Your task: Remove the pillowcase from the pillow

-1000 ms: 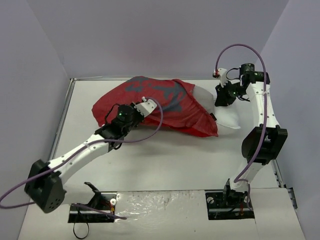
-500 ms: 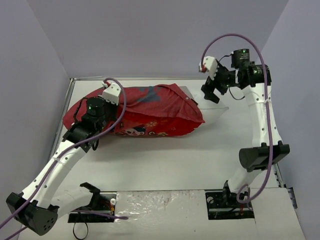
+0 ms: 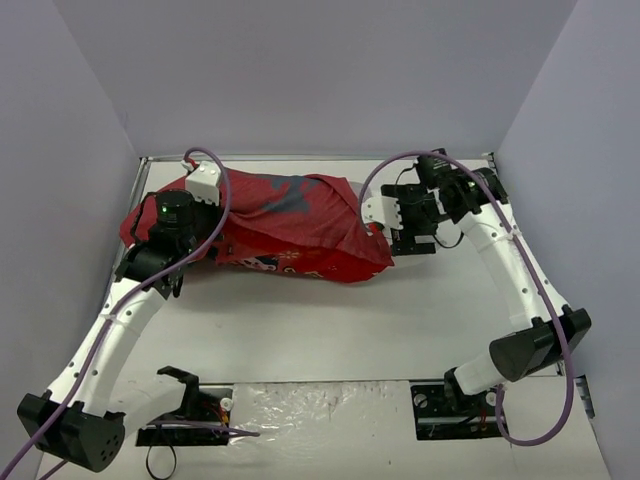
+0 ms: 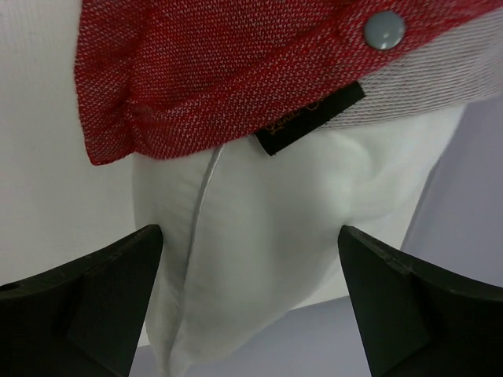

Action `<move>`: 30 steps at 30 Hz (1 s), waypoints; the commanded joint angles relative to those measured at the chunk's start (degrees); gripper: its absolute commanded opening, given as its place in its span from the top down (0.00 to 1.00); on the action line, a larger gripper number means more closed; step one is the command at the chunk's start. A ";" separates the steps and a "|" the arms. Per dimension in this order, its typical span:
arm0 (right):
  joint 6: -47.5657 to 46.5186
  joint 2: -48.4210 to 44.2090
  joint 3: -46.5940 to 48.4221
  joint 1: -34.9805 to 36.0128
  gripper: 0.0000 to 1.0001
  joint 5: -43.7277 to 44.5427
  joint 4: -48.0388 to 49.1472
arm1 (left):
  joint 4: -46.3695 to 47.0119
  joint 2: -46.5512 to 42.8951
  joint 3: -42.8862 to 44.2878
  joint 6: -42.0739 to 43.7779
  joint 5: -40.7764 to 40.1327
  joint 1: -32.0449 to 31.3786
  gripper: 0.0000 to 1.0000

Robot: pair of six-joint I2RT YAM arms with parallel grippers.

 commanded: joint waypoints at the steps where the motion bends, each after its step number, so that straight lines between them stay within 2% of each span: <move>1: 6.68 0.72 -4.20 0.73 0.10 5.35 5.68 | 4.91 -0.75 5.09 -2.74 2.49 0.97 0.98; 2: 8.63 2.29 -4.20 1.25 0.10 4.65 5.95 | 4.83 -0.66 5.27 -2.83 2.67 1.06 0.98; 3: 10.65 3.09 -4.29 2.30 0.06 4.82 6.56 | 4.74 -0.58 5.62 -3.01 2.85 1.06 0.98; 4: 15.45 4.32 -4.81 2.75 0.05 5.34 7.78 | 4.65 -0.49 5.79 -3.18 3.11 1.06 0.98; 6: 19.00 4.94 -7.52 3.37 0.05 8.59 13.05 | 4.65 -0.40 5.97 -3.36 3.29 1.06 0.98; 7: 21.02 5.20 -8.84 3.37 0.06 10.34 15.33 | 4.65 -0.40 5.97 -3.54 3.38 1.15 0.98; 10: 24.46 5.73 -14.91 2.93 0.17 17.29 23.77 | 4.82 -0.31 5.97 -3.98 3.73 1.59 0.98; 11: 24.73 6.08 -15.97 2.41 0.35 18.09 26.23 | 4.91 -0.22 6.06 -4.24 3.81 1.76 0.98; 13: 25.86 7.22 -15.55 -0.48 0.60 16.35 26.87 | 4.65 -0.05 6.67 -3.98 4.17 2.73 0.98; 14: 26.74 7.23 -14.32 -2.15 0.93 13.81 26.52 | 4.39 0.30 7.11 -3.89 4.78 3.43 0.98; 15: 27.62 5.84 -11.61 -4.08 1.00 7.78 26.52 | 4.04 0.65 7.64 -3.28 5.39 5.44 0.98; 18: 27.63 3.72 -5.89 -11.55 1.00 -2.78 25.55 | 2.98 2.06 10.53 -3.01 8.20 11.40 0.98; 20: 28.76 3.97 2.54 -17.88 1.00 -7.72 23.88 | 3.07 3.38 12.82 -1.35 5.33 11.78 0.98; 21: 30.77 4.85 5.44 -19.73 1.00 -12.88 23.27 | 3.24 3.99 13.61 -1.51 5.05 12.74 0.98; 22: 31.84 5.38 10.51 -24.97 1.00 -15.02 22.57 | 3.59 4.95 14.66 -1.86 5.13 13.19 0.98; 23: 32.89 5.82 12.31 -27.11 1.00 -16.96 22.47 | 4.12 5.22 14.93 -2.91 5.40 13.80 0.98; 25: 35.36 6.09 14.42 -32.02 1.00 -21.88 22.65 | 5.09 6.01 15.63 -3.97 5.49 15.12 0.98; 30: 38.07 4.86 11.01 -37.67 1.00 -26.54 22.47 | 4.57 6.28 17.22 -3.28 5.05 16.70 0.98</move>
